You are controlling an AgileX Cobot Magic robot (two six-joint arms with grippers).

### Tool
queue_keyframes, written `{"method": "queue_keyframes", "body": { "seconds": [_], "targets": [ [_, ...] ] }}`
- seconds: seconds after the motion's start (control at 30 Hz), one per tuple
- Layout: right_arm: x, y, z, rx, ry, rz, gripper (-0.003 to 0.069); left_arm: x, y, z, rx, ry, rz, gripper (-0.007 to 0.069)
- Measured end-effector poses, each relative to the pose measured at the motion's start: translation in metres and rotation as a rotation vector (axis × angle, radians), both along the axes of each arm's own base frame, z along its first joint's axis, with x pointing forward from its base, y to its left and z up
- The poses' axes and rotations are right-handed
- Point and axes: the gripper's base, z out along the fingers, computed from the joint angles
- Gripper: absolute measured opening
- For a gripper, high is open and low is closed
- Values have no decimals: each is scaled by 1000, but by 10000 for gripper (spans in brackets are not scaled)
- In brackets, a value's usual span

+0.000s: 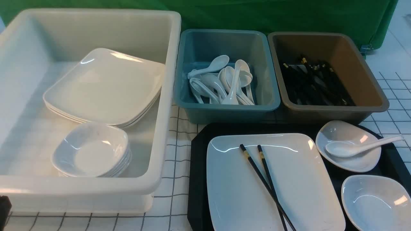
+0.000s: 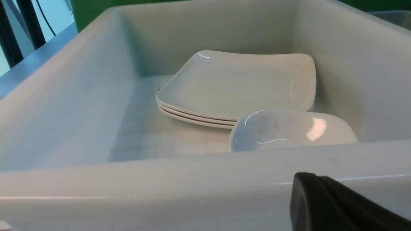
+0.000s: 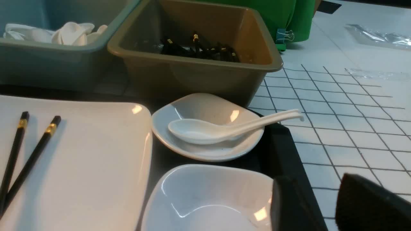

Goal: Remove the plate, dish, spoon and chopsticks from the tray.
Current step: Use the right arm to grab a soup spoon from the plate

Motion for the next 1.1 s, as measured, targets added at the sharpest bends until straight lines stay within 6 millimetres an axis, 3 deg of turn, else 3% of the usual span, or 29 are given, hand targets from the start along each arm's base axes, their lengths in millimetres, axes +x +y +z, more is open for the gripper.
{"method": "queue_keyframes", "body": {
  "seconds": [0.23, 0.4, 0.5, 0.77, 1.0, 1.1],
  "targets": [
    [0, 0, 0, 0, 0, 0, 240, 0, 0, 2, -21, -26, -1, 5],
    [0, 0, 0, 0, 0, 0, 240, 1, 0, 17, -395, -181, 7, 5],
    [0, 0, 0, 0, 0, 0, 240, 0, 3, 25, -525, -273, 23, 5],
    [0, 0, 0, 0, 0, 0, 240, -5, 9, 42, -478, -481, 45, 5],
    [1, 0, 4, 0, -48, -2, 240, -18, 17, 64, -621, -785, 35, 5],
    [1, 0, 14, 164, -151, -13, 240, -27, 17, 93, -616, -898, -1, 5]
  ]
}}
